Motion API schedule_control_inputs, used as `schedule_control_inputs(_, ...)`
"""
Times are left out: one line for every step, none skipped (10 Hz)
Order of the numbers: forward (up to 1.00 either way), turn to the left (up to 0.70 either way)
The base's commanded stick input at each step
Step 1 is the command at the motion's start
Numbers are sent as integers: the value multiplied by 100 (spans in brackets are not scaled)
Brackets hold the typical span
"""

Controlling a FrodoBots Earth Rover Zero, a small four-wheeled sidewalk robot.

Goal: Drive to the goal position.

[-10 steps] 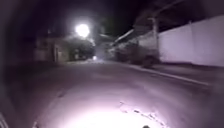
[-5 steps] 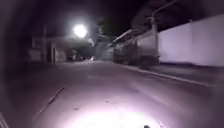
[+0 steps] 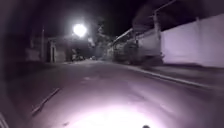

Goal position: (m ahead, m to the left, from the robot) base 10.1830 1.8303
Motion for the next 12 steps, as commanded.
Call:
schedule_control_inputs(70, 0)
schedule_control_inputs(70, 0)
schedule_control_inputs(70, 0)
schedule_control_inputs(70, 0)
schedule_control_inputs(70, 0)
schedule_control_inputs(70, 0)
schedule_control_inputs(70, 0)
schedule_control_inputs(70, 0)
schedule_control_inputs(70, 0)
schedule_control_inputs(70, 0)
schedule_control_inputs(70, 0)
schedule_control_inputs(70, 0)
